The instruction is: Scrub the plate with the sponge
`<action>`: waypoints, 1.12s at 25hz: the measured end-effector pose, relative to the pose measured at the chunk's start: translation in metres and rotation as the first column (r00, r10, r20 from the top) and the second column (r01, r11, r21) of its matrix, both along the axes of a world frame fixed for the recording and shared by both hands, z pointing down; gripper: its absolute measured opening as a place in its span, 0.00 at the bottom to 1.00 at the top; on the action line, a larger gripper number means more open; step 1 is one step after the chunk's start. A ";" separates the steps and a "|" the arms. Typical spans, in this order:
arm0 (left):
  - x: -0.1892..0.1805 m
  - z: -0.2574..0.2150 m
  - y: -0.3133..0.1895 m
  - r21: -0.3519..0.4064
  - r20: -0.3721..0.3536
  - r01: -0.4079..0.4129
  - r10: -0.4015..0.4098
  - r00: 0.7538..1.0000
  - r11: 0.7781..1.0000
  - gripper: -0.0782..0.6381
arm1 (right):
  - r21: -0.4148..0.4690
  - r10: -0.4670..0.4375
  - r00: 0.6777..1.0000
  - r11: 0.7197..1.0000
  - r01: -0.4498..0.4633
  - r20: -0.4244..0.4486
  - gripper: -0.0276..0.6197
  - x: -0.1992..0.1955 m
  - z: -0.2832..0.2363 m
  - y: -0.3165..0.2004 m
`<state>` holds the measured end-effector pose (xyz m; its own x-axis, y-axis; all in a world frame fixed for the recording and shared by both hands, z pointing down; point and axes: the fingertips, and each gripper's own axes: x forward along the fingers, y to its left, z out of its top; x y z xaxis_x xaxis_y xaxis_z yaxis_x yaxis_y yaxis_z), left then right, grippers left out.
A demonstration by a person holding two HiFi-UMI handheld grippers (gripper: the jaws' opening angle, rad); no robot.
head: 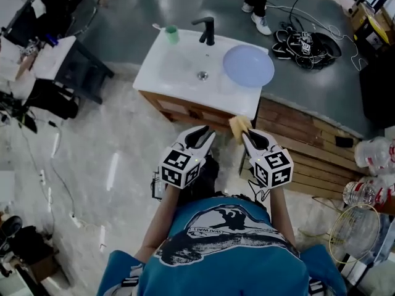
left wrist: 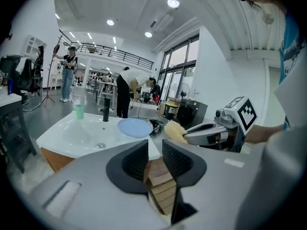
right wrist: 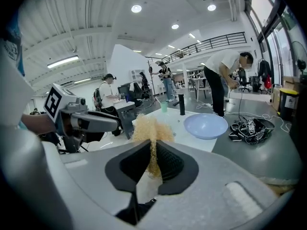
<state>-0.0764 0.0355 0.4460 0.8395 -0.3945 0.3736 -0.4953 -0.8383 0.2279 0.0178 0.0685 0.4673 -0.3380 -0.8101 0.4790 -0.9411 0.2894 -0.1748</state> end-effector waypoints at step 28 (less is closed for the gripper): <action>0.102 0.043 -0.135 -0.231 -0.103 -0.193 0.173 0.979 0.954 0.34 | -0.091 0.174 0.984 0.980 -0.177 -0.033 0.10 0.094 0.015 -0.114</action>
